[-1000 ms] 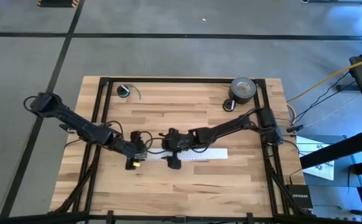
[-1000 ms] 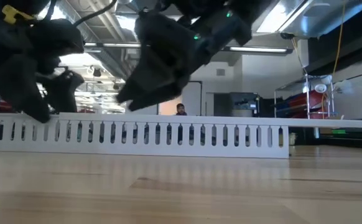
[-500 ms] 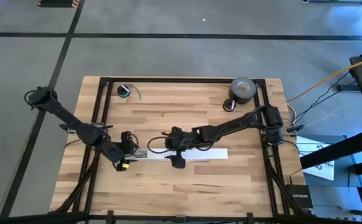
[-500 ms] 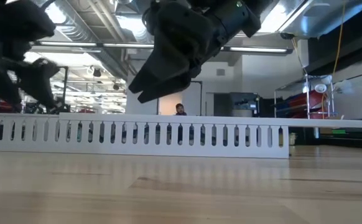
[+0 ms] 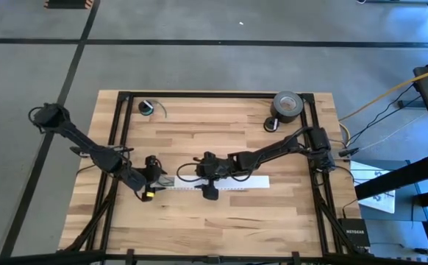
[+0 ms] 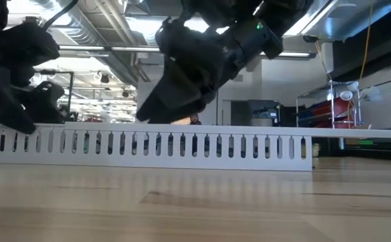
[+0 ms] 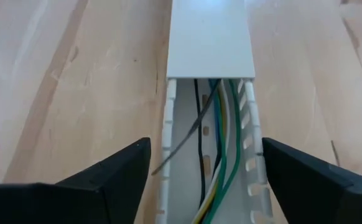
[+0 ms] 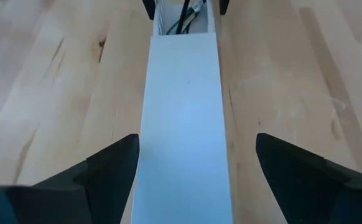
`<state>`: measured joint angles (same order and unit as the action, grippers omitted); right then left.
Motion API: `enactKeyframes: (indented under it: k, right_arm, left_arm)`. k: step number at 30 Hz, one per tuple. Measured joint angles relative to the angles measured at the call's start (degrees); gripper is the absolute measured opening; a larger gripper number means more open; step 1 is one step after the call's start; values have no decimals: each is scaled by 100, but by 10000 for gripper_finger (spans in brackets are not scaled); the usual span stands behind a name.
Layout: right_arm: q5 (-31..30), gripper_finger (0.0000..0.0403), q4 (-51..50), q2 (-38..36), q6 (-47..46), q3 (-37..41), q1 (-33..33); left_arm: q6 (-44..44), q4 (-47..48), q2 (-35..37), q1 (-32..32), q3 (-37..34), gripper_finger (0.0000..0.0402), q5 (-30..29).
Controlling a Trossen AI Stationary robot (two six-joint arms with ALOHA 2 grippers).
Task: Ziptie cables
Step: Close the white cable duct
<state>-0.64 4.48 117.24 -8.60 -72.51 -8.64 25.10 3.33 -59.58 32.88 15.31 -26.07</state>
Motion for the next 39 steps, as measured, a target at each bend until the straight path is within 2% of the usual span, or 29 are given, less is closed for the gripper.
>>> enactKeyframes:
  k: [7,13,15,17,20,29,33,39]
  right_arm:
    - [17,296,154,47,-2,-4,0]
    - [28,267,32,40,-34,-7,-2]
    - [211,262,99,40,-50,-7,0]
    - [457,263,161,40,-100,-7,0]
    - [508,270,59,40,-345,-4,4]
    - [167,292,-134,40,-314,-2,0]
    - [-7,264,-132,40,-164,-2,0]
    - [-79,180,-8,40,-30,-2,-2]
  left_arm:
    - [-84,-316,-394,-8,0,239,7]
    - [-126,-363,-406,-41,0,234,18]
    - [-120,-369,-406,-41,0,234,16]
    - [-111,-368,-406,-65,0,234,26]
    - [-109,-365,-406,-115,0,234,44]
    - [-94,-346,-404,-154,0,234,3]
    - [-94,-347,-402,-154,0,234,3]
    - [-109,-332,-402,-152,-2,234,10]
